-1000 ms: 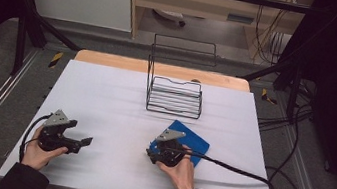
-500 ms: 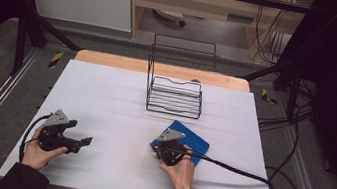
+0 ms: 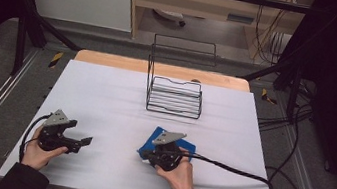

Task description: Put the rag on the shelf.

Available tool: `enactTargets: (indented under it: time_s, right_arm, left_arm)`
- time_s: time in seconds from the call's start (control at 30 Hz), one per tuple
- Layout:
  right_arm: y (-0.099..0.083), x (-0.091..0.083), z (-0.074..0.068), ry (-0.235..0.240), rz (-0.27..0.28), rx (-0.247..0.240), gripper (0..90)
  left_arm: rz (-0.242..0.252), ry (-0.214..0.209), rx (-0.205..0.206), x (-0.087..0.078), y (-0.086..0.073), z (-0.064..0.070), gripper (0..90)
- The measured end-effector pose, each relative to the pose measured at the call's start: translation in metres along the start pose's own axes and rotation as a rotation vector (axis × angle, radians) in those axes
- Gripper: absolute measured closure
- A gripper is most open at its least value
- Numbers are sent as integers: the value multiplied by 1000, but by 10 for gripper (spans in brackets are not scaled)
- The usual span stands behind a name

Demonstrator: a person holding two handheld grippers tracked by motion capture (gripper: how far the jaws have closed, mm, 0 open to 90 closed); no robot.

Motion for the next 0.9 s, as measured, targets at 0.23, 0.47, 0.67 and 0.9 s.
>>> enactTargets:
  time_s: [0.23, 0.47, 0.67, 0.9]
  right_arm:
    - [-11, 1, -21, 88, -57, -63, 870]
    - [-24, -4, -34, 138, -94, -112, 867]
    - [-24, -2, -33, 128, -81, -111, 751]
    - [-1, -24, 5, 7, 61, -18, 469]
  left_arm:
    - [0, -1, -2, 0, 0, 0, 87]
    - [-4, -2, -1, 1, 0, 1, 88]
    - [-6, -6, -1, 1, 0, 2, 87]
    - [-7, -12, -2, 2, 0, 3, 83]
Point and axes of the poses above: each handheld gripper's, and its own axes: x roughly forward along the jaws, y roughly out of its top, z roughly to its right, the point moved 8 cm from there along x, roughly forward along the jaws, and after that the axes turned 7 degrees about -y, right-handed, at the moved point
